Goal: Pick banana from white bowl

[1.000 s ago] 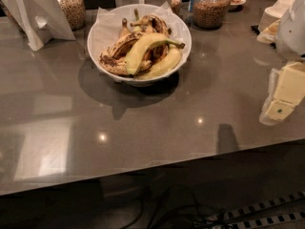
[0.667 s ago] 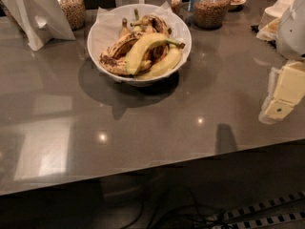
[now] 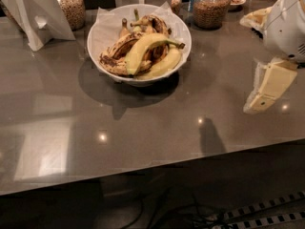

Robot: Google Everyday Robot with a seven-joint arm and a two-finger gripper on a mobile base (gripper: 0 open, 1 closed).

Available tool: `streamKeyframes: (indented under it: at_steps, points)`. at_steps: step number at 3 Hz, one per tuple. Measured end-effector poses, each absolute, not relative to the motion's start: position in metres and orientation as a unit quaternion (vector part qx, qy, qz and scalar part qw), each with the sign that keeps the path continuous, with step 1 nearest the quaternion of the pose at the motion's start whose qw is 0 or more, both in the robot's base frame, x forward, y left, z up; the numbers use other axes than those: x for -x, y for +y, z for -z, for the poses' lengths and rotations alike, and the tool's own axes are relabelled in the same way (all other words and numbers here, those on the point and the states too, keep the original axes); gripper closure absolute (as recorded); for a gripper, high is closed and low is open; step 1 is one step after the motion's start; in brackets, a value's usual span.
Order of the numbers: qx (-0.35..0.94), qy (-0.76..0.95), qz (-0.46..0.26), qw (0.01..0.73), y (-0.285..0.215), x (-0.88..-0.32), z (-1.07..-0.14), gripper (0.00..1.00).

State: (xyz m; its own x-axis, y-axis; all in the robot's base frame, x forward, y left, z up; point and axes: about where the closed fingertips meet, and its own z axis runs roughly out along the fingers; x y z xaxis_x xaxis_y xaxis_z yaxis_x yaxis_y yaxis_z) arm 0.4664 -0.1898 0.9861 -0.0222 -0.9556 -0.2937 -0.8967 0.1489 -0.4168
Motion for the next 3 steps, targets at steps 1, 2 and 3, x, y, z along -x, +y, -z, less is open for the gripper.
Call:
streamKeyframes:
  at_steps: [1, 2, 3]
  points:
    - [0.666, 0.673, 0.055, 0.316, -0.182, -0.491, -0.993, 0.0]
    - [0.687, 0.63, 0.038, 0.36, -0.169, -0.513, -1.002, 0.0]
    - [0.716, 0.578, 0.011, 0.391, -0.145, -0.531, -1.009, 0.0]
